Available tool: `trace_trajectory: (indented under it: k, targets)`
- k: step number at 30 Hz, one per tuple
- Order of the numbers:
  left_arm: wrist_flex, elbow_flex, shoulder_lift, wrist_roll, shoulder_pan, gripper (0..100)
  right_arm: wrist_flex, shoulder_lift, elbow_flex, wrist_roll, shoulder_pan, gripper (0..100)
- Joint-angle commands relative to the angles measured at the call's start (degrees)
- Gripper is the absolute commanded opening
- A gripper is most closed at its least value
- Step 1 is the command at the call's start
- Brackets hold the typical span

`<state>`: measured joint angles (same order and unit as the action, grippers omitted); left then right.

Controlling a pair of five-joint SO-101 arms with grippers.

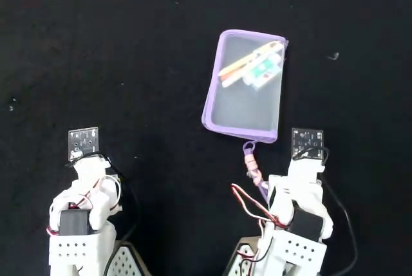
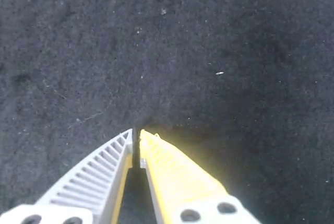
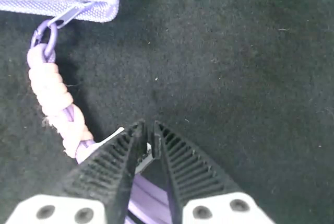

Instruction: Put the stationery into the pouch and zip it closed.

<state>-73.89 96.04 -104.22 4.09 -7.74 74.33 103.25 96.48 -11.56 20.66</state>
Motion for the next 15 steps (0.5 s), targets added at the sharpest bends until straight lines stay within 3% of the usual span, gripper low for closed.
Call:
trace_trajectory:
  k: [1,15]
  targets:
    - [0.88,1.36,-0.09,-0.53,-0.48,3,0.35,5.14,0.04,-0.35,0.79,1.2]
    - [0.88,1.36,-0.09,-0.53,-0.48,3,0.35,5.14,0.04,-0.35,0.79,1.2]
